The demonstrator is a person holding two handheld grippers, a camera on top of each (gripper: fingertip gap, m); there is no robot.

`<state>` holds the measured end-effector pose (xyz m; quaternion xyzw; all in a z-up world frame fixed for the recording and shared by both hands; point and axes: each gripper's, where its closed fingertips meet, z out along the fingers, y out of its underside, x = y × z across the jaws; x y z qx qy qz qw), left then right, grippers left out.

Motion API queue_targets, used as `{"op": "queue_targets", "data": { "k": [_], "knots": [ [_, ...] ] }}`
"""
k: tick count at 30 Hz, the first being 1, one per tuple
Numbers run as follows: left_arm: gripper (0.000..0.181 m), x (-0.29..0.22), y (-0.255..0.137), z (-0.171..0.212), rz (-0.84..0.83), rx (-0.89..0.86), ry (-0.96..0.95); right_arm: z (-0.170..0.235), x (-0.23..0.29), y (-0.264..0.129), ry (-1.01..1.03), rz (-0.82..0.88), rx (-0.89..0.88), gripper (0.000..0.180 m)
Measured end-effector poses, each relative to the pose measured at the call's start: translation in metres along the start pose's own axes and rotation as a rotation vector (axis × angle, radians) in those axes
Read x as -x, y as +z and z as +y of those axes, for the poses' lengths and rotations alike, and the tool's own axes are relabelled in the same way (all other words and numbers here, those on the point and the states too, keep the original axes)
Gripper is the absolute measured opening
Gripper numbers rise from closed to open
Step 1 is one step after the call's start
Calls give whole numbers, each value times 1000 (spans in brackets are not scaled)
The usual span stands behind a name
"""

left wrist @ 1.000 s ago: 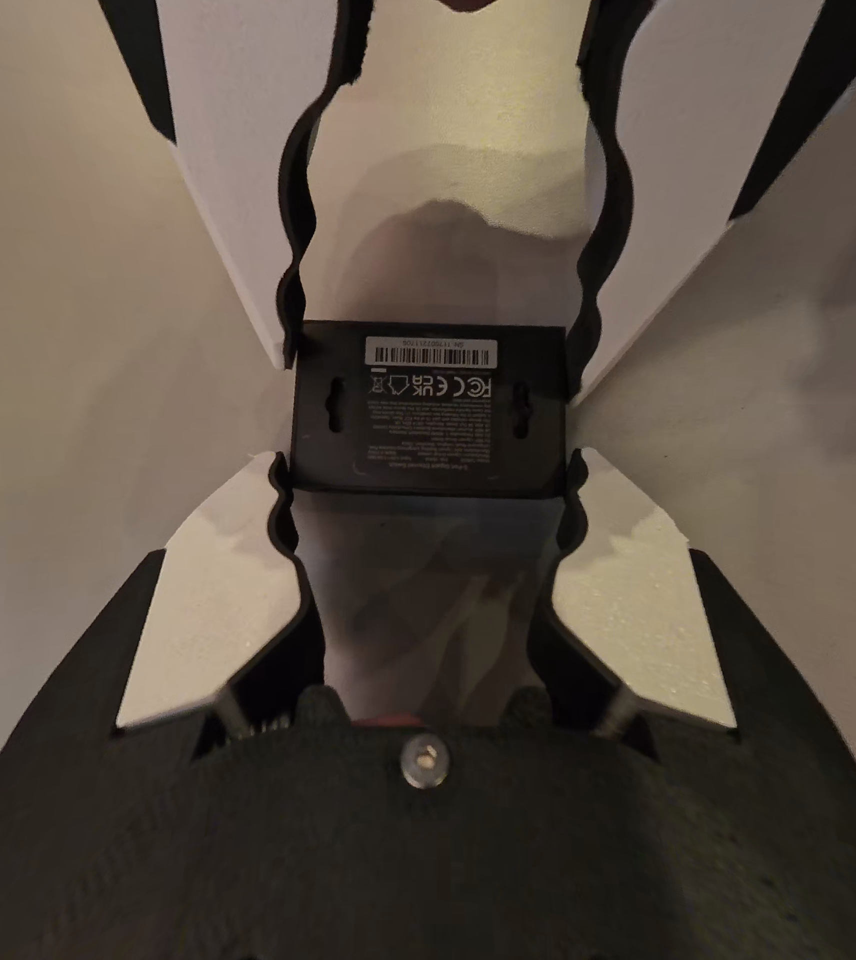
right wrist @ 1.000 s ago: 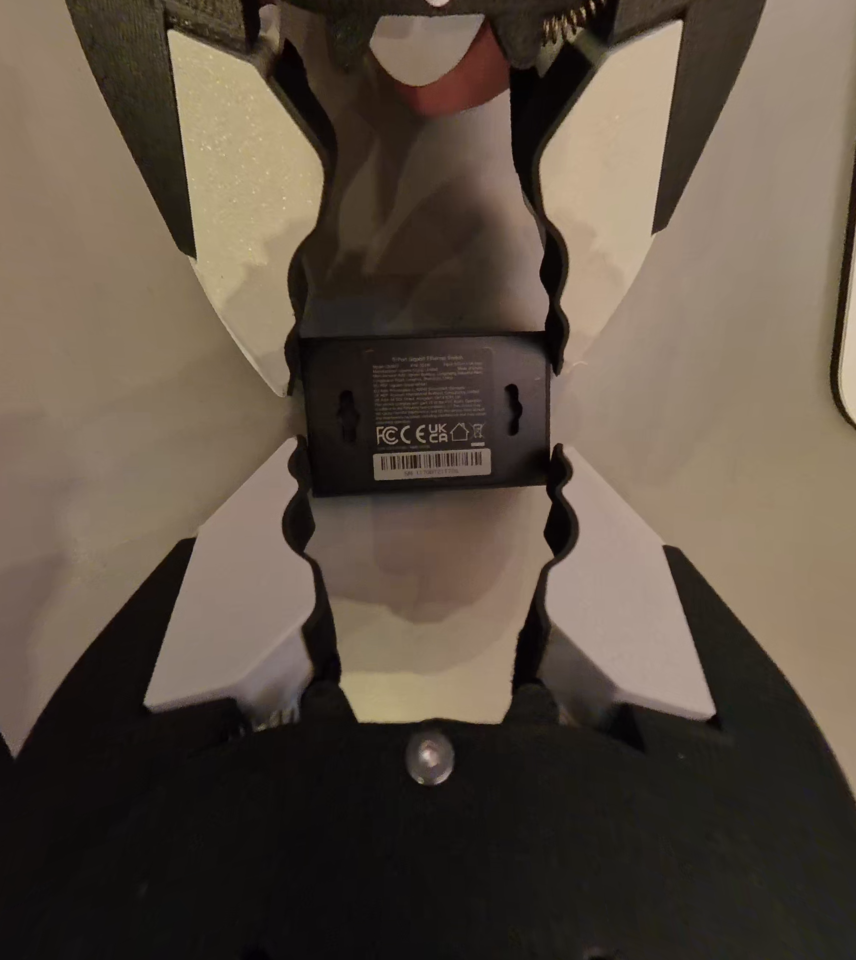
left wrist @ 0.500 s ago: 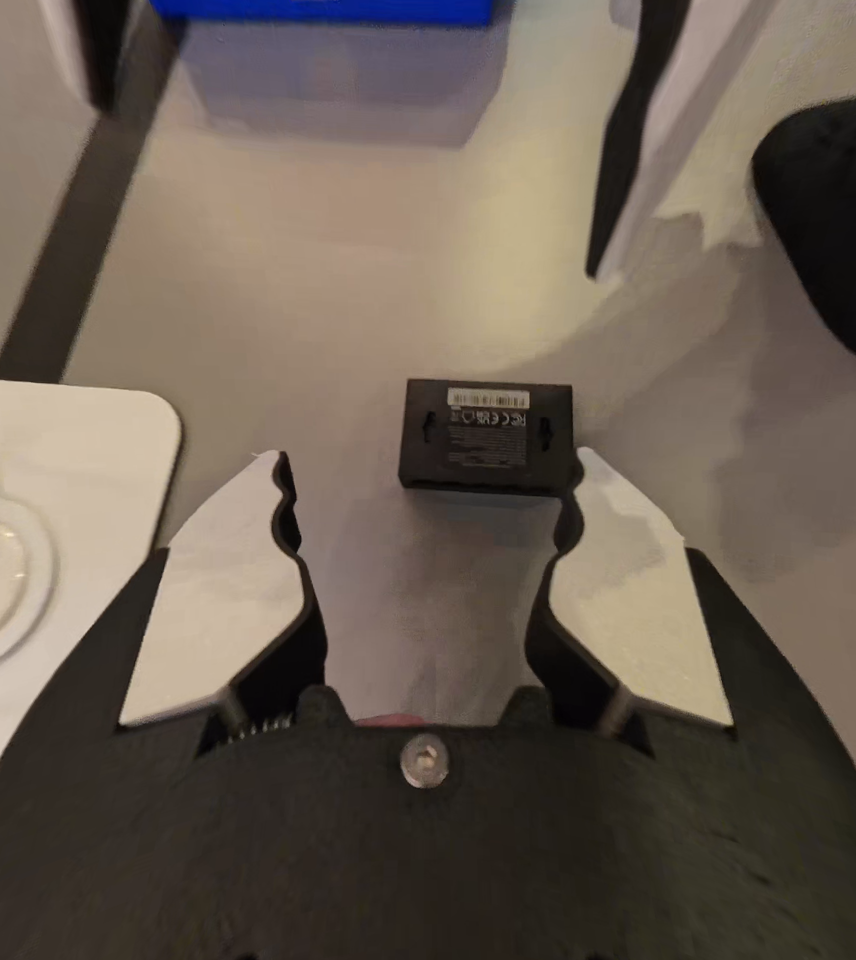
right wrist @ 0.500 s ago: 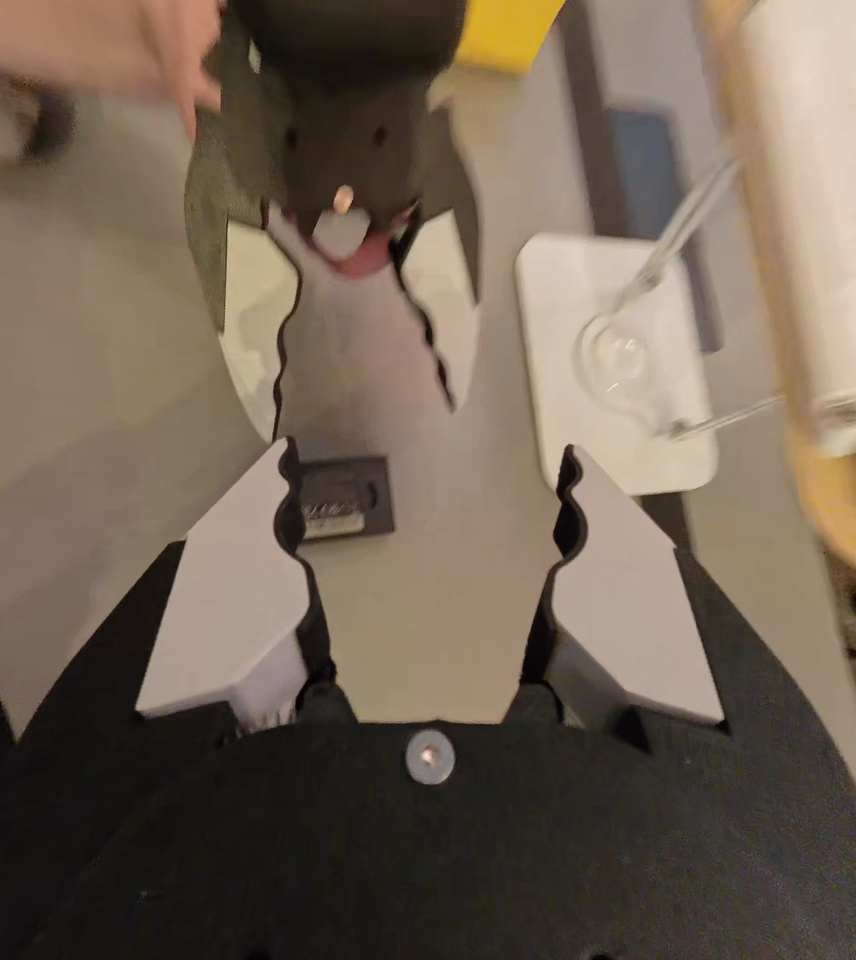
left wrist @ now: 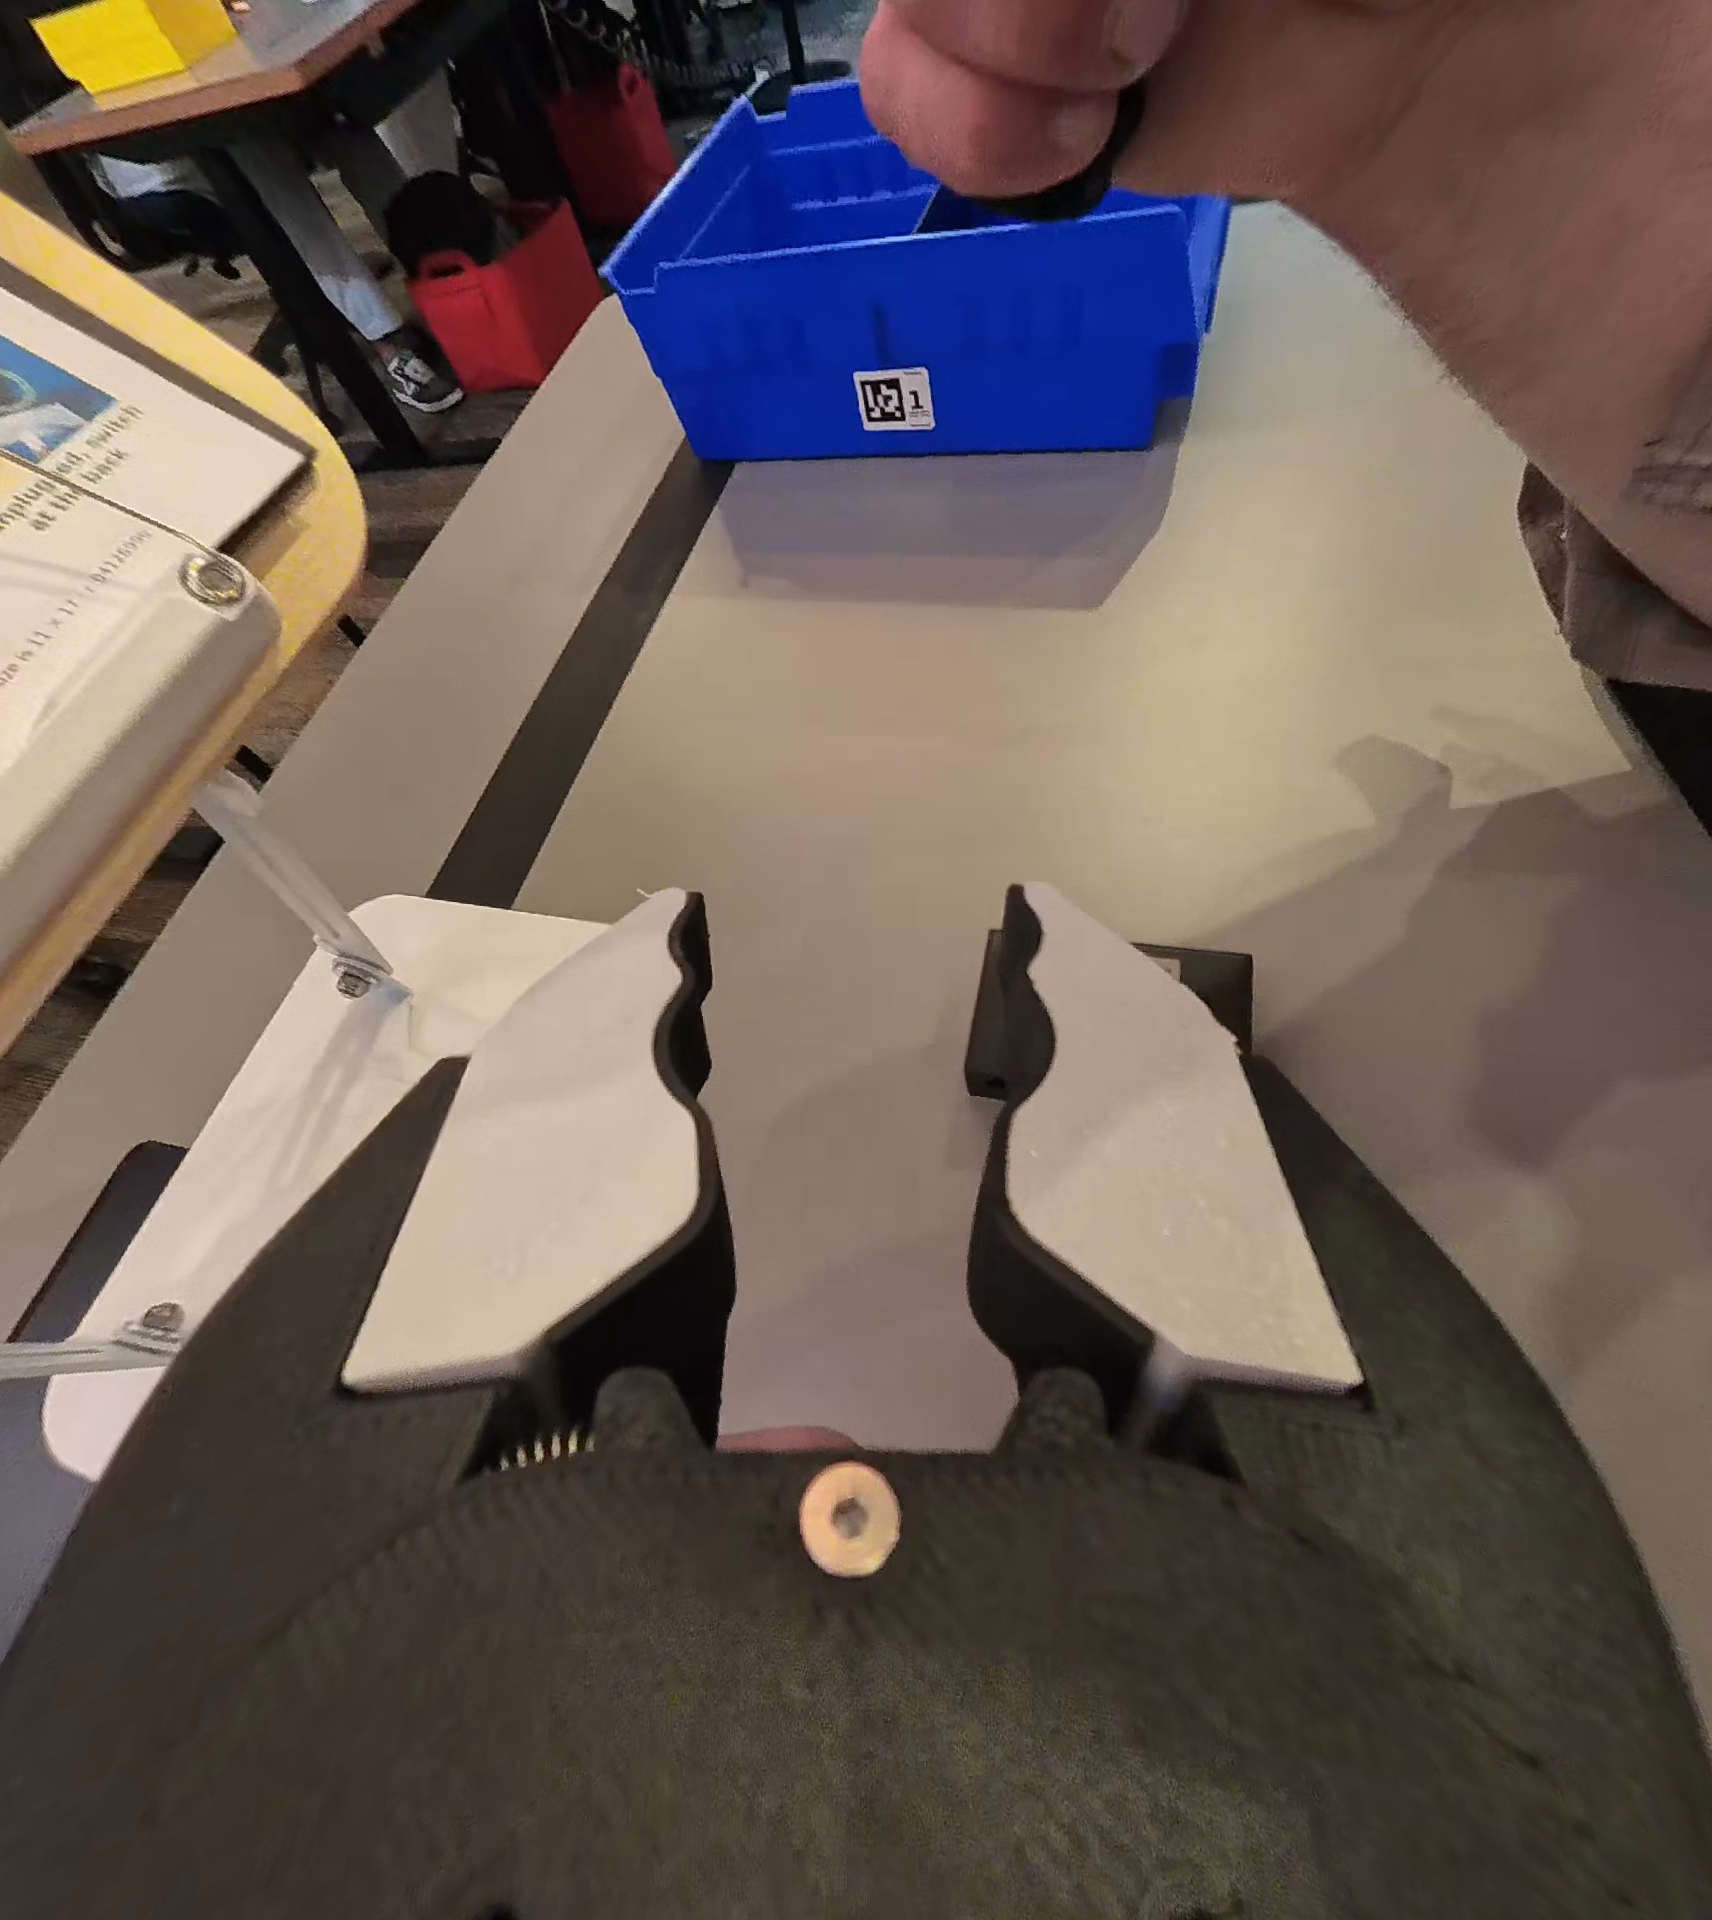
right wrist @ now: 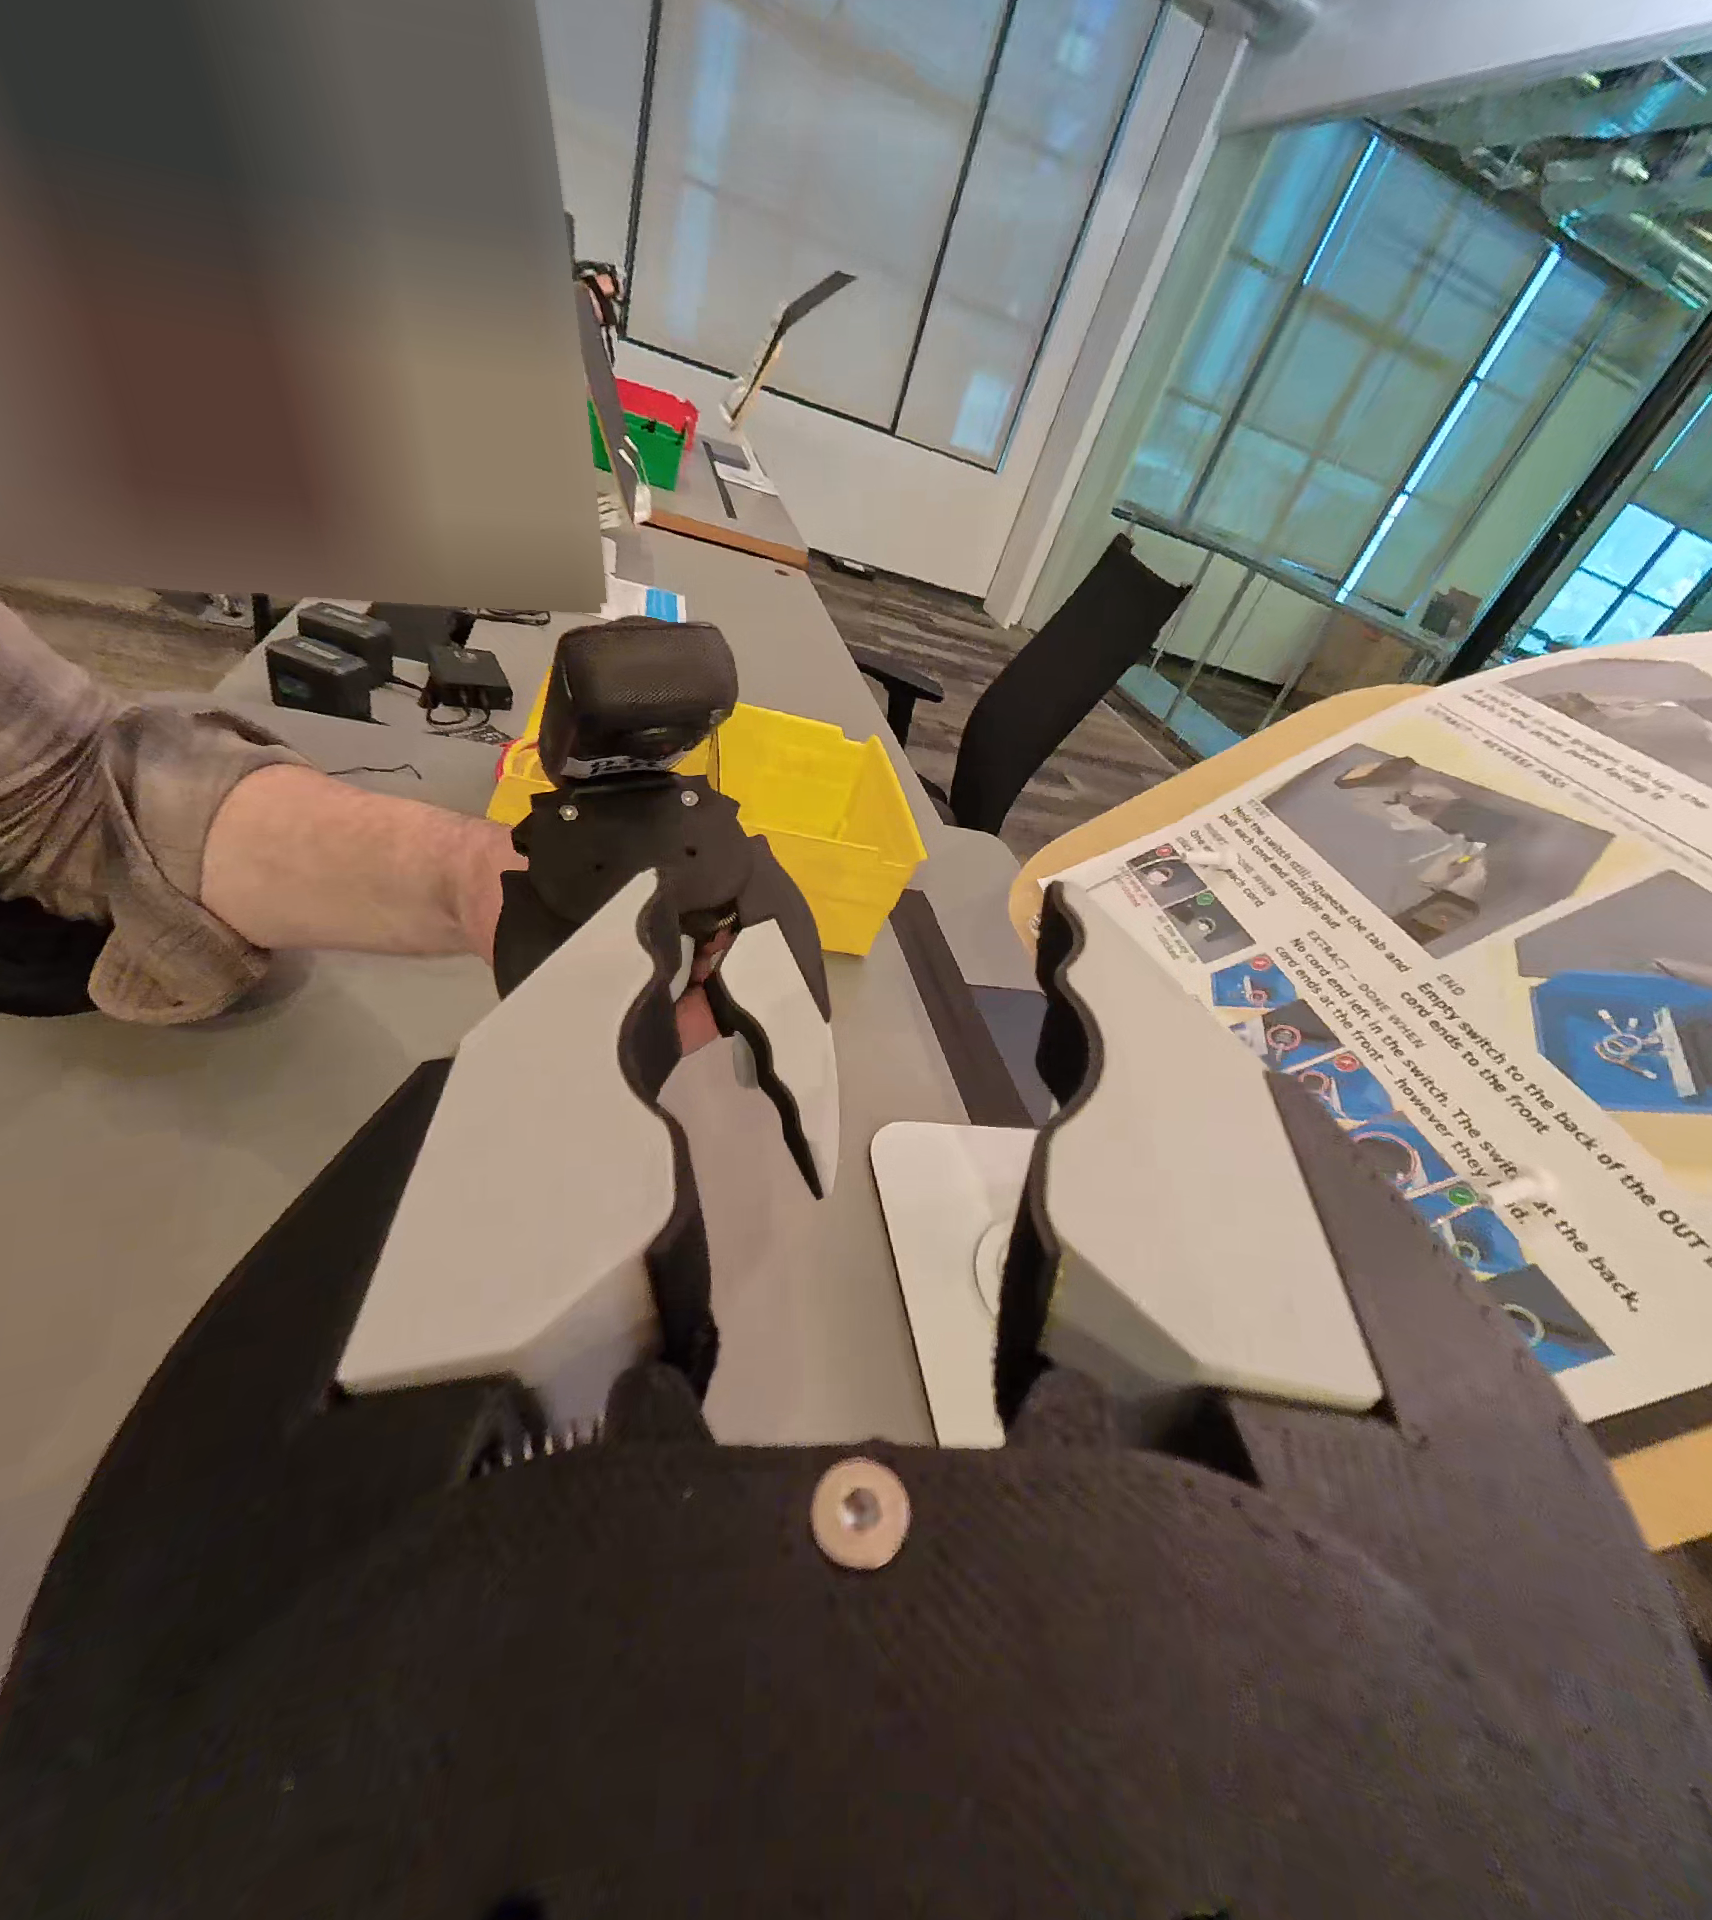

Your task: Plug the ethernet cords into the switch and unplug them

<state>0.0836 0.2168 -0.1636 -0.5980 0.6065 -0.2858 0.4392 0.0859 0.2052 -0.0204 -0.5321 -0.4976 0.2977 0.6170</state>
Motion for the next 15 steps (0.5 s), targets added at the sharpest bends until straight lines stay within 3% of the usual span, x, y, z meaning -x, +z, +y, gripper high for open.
{"op": "queue_targets", "data": {
  "k": [1,7,9,12,15],
  "knots": [
    [54,2,-2,-2,-14,-1,8,-2,-1,-1,0,1,-5,68],
    [55,46,-50,-28,-256,-9,65,-10,4,-6,-68,8,21,65],
    [54,68,-71,-26,-331,59,92,-10,3,-8,-79,20,32,65],
    [54,93,-125,-12,-427,197,74,-10,2,-11,-79,21,29,65],
    [56,112,-207,22,-605,349,-13,-11,0,-15,-69,23,14,63]
  ]
}}
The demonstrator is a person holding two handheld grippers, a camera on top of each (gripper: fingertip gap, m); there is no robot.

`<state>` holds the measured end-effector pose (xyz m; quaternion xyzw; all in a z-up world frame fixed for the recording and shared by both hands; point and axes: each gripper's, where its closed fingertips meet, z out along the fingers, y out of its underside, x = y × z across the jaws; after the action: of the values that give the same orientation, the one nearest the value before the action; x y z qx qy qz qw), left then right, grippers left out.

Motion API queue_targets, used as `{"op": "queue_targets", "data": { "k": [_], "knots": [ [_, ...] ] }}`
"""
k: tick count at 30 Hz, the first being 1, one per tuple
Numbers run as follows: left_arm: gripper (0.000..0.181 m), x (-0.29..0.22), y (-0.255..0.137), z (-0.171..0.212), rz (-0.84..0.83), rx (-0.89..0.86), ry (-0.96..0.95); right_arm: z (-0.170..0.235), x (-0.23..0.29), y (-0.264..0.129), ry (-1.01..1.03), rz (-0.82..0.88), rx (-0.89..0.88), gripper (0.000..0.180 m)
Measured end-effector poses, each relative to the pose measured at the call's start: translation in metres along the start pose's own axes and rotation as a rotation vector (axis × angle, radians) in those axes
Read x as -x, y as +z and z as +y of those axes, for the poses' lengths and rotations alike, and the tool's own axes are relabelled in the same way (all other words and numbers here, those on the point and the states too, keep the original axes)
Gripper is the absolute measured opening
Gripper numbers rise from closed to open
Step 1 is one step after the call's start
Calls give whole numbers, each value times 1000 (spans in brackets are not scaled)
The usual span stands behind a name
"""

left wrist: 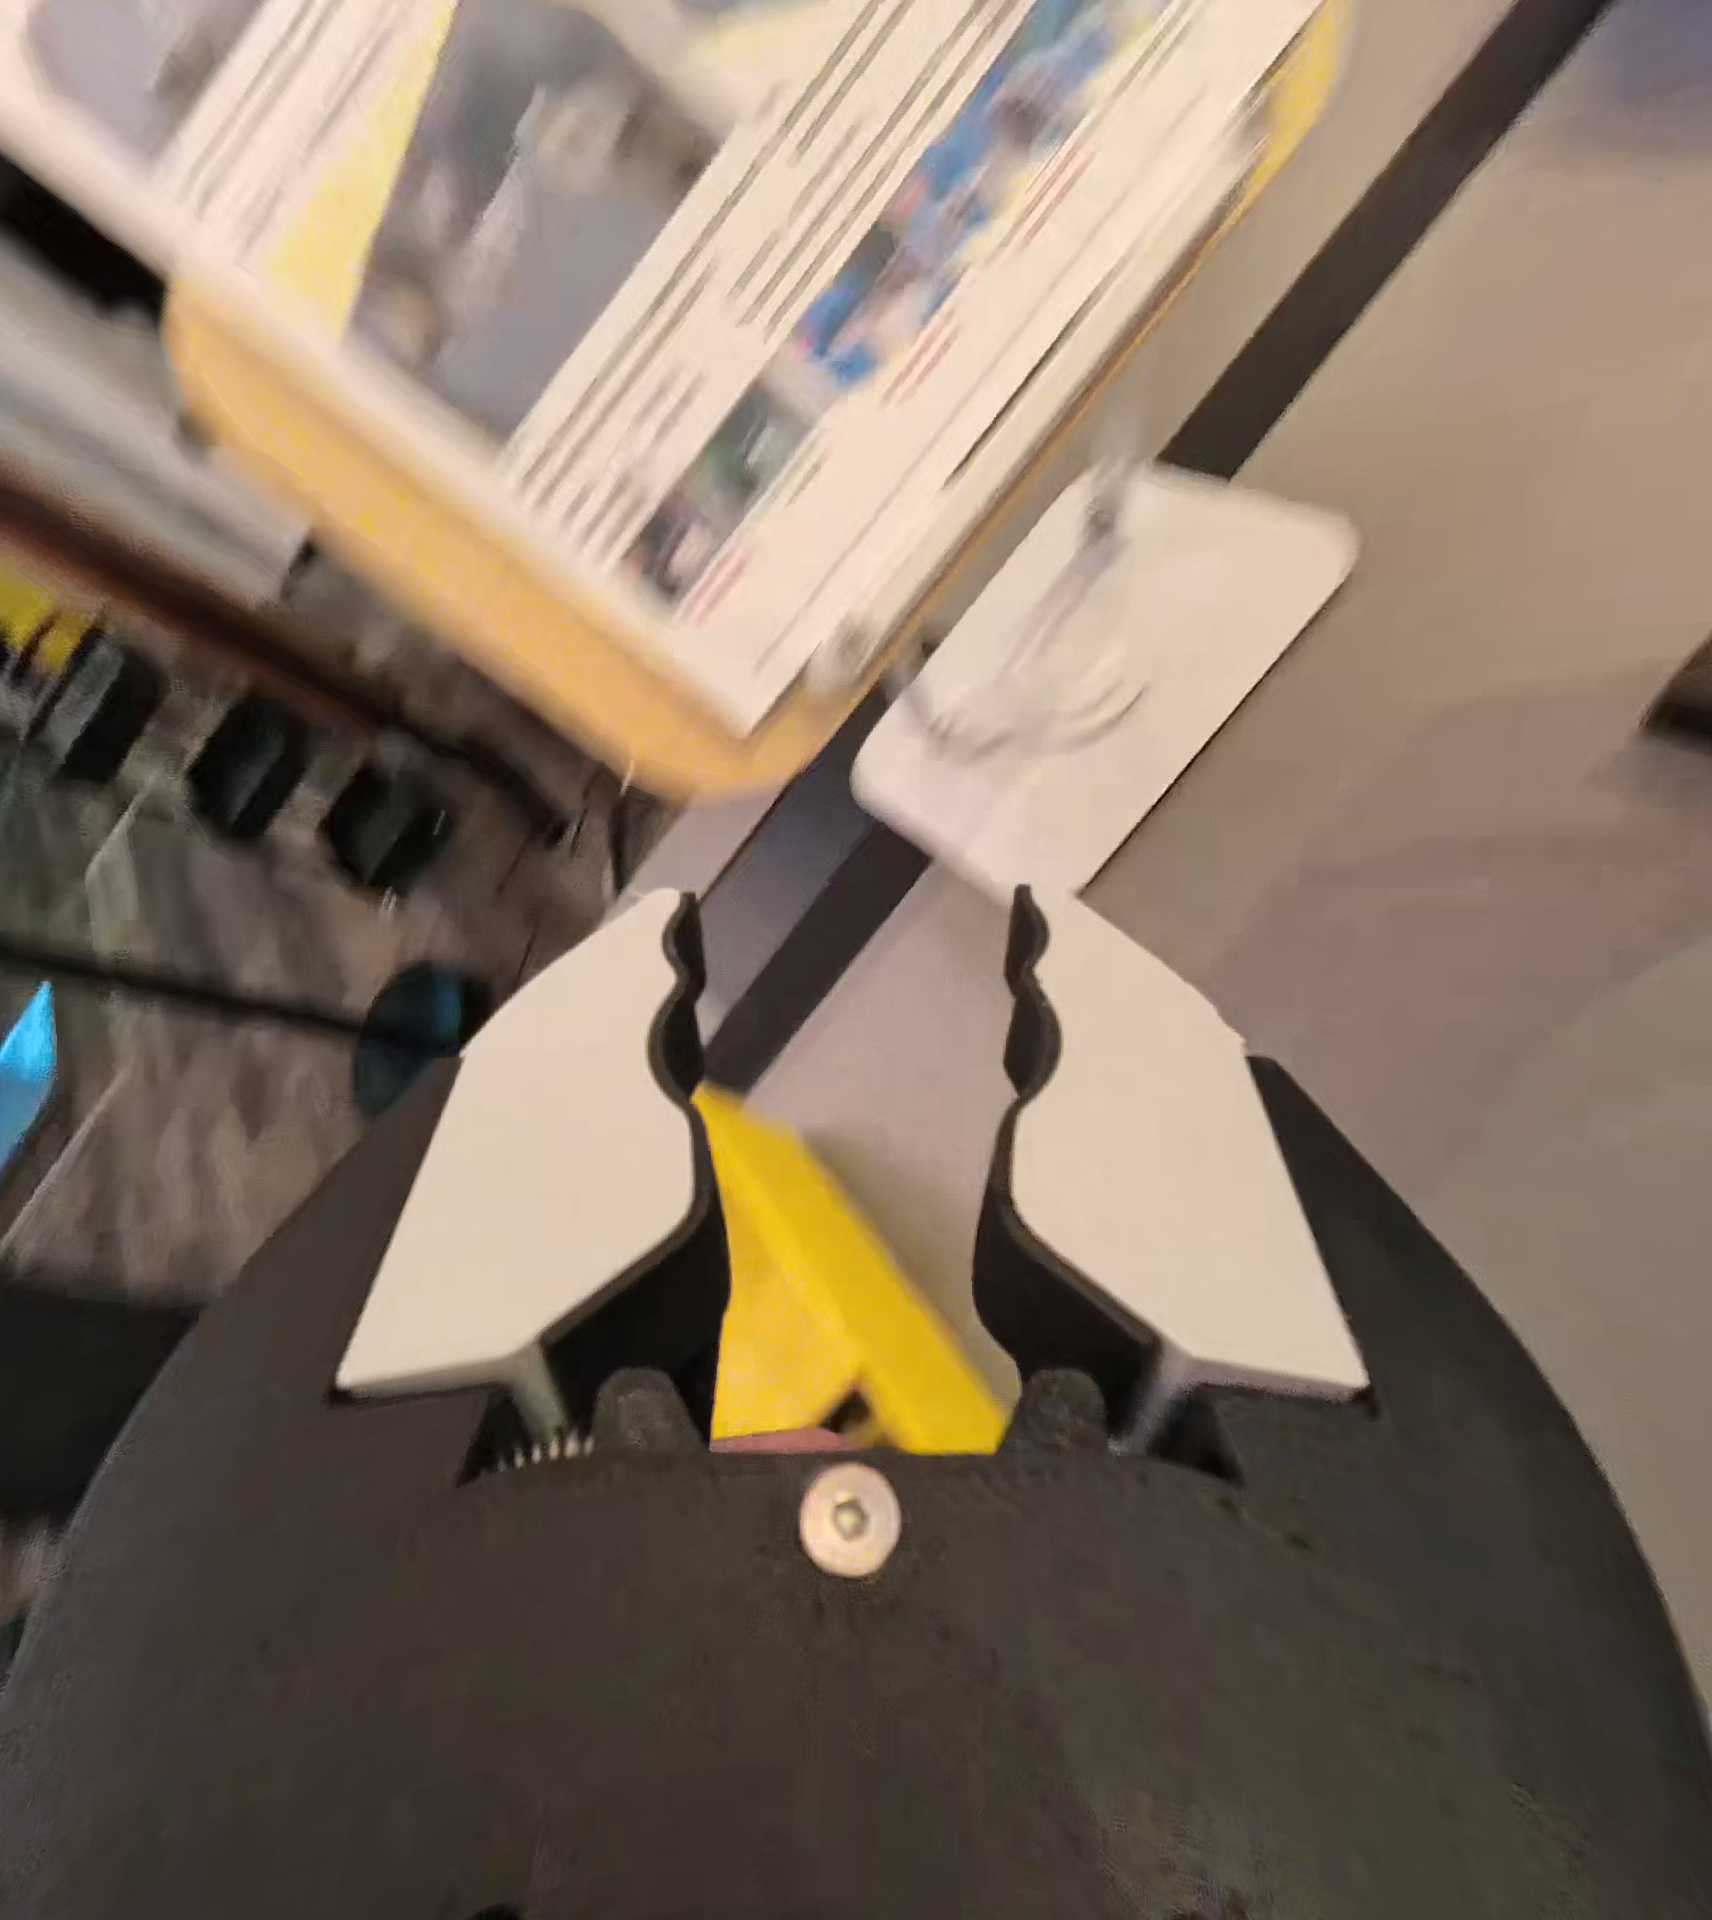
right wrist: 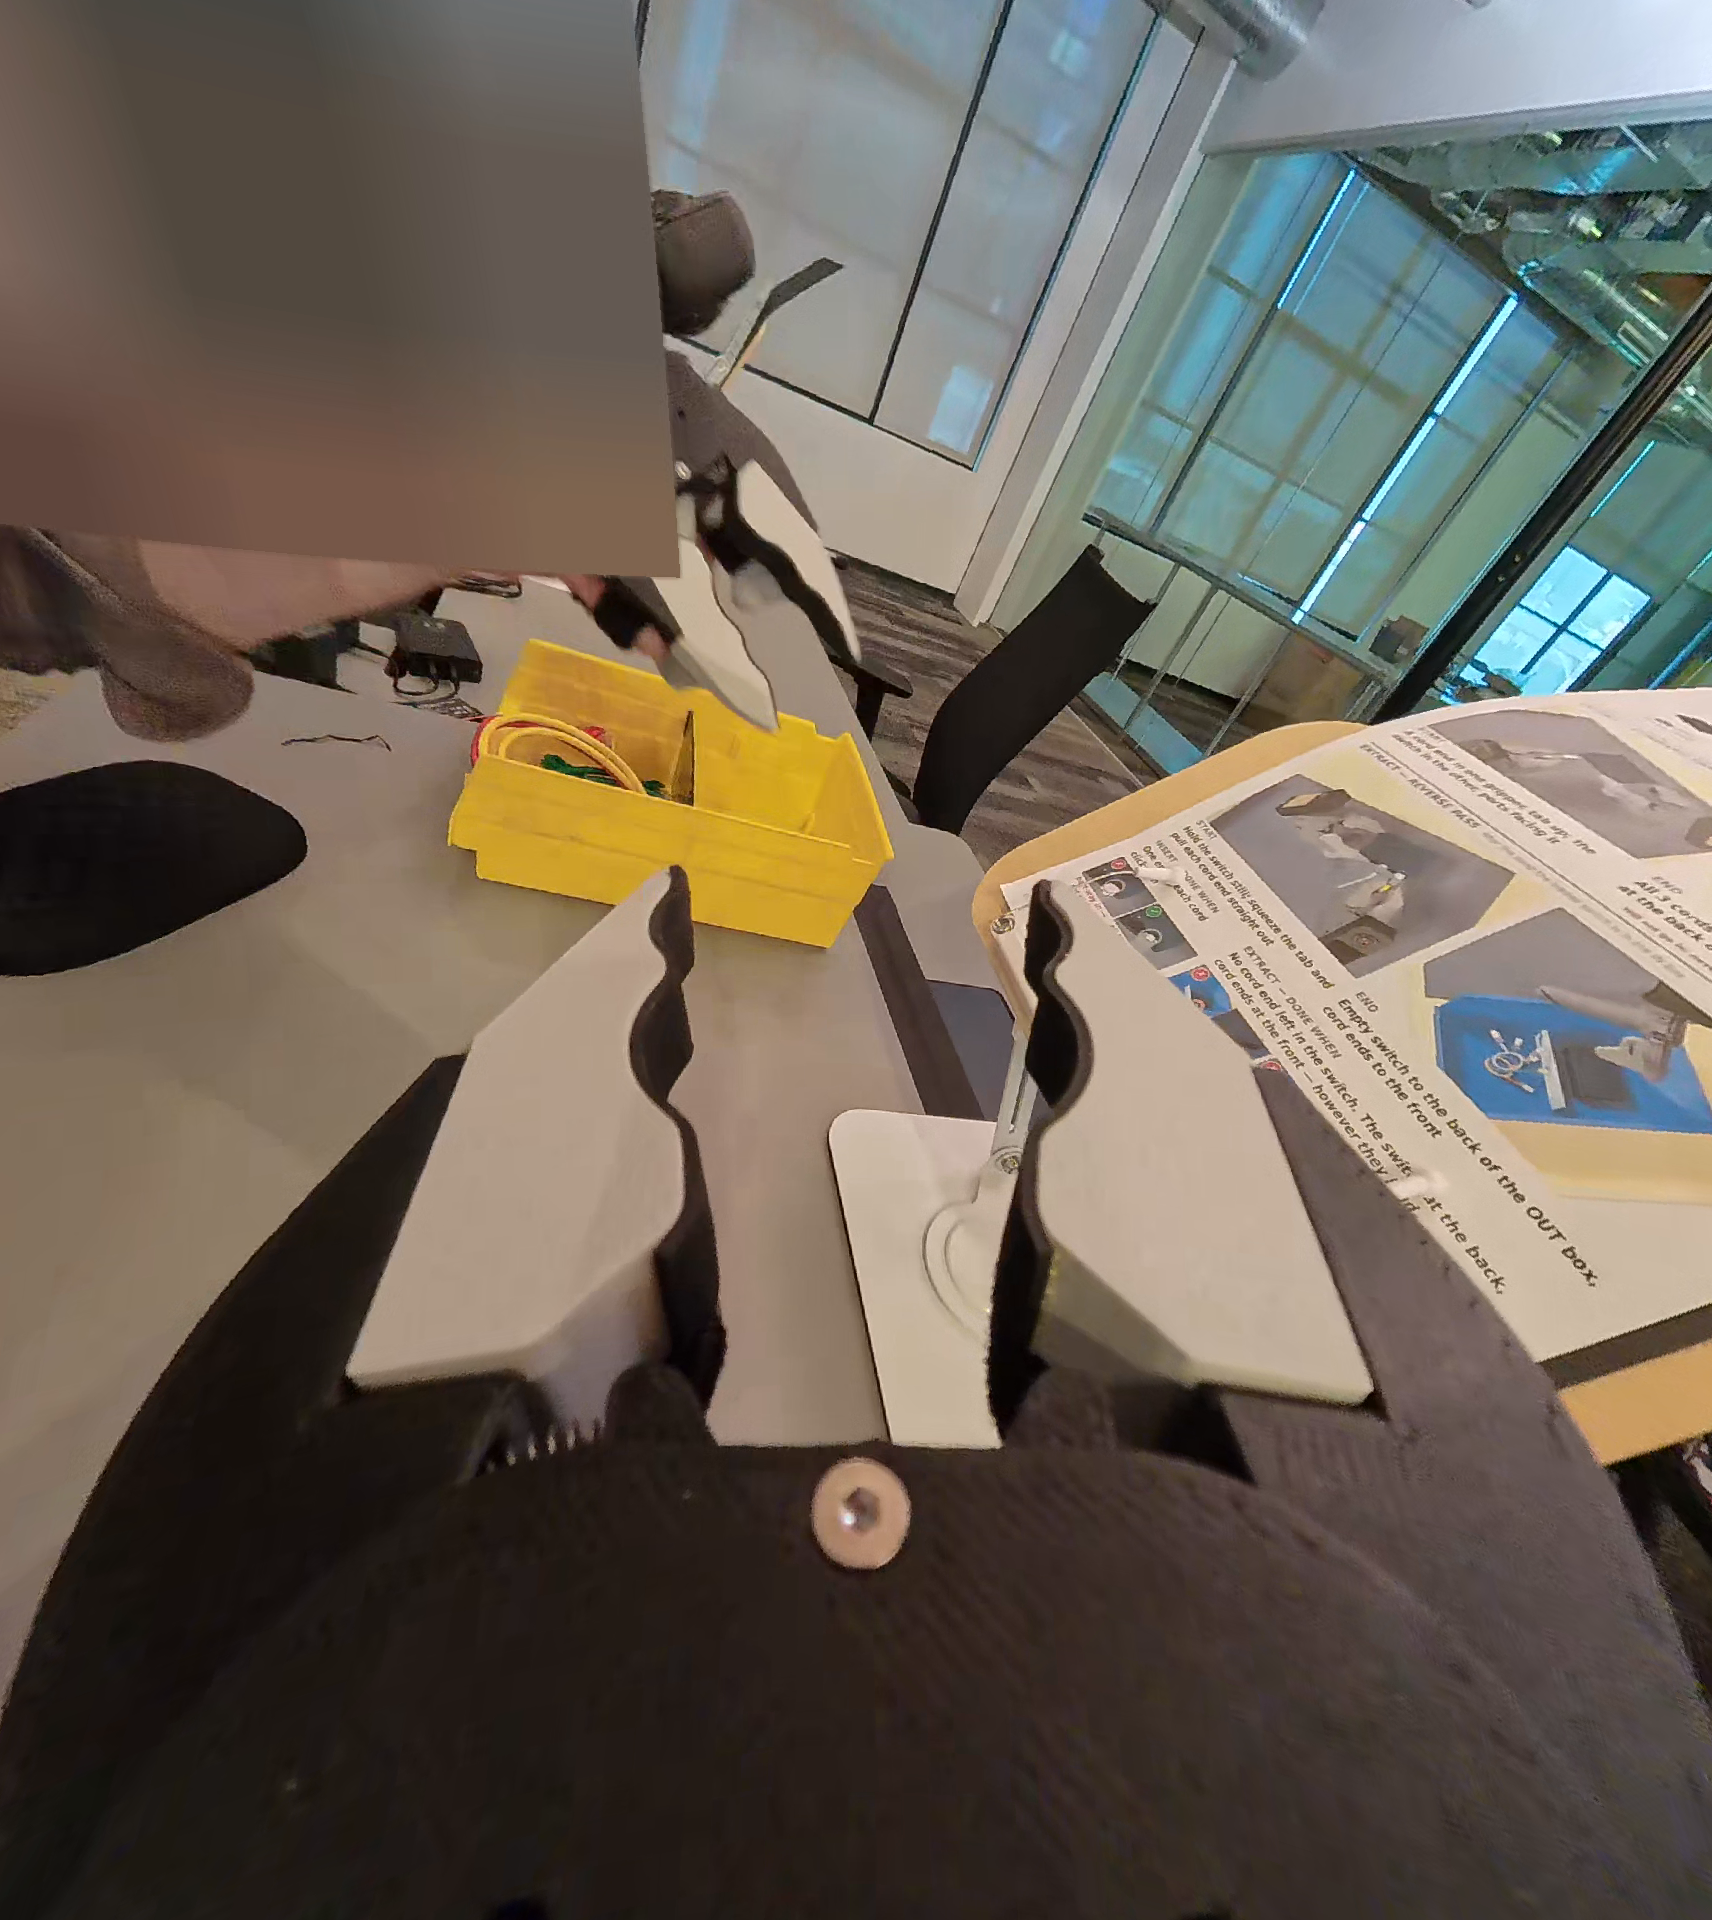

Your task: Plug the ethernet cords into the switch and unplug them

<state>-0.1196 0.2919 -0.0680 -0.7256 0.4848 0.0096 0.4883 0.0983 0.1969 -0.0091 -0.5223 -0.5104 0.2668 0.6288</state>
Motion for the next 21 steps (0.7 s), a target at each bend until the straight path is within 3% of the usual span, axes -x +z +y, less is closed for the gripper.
{"op": "queue_targets", "data": {
  "k": [5,9,14,21],
  "knots": [
    [50,59,-76,143,-202,324,-243,5,-1,2,-1,-1,16,63],
    [46,49,-103,243,-214,449,-479,3,3,5,-8,-10,20,62],
    [53,33,-89,297,-173,515,-591,1,8,8,-22,-19,25,62],
    [55,35,-49,323,-111,752,-287,3,8,10,-19,-27,30,62]
  ]
}}
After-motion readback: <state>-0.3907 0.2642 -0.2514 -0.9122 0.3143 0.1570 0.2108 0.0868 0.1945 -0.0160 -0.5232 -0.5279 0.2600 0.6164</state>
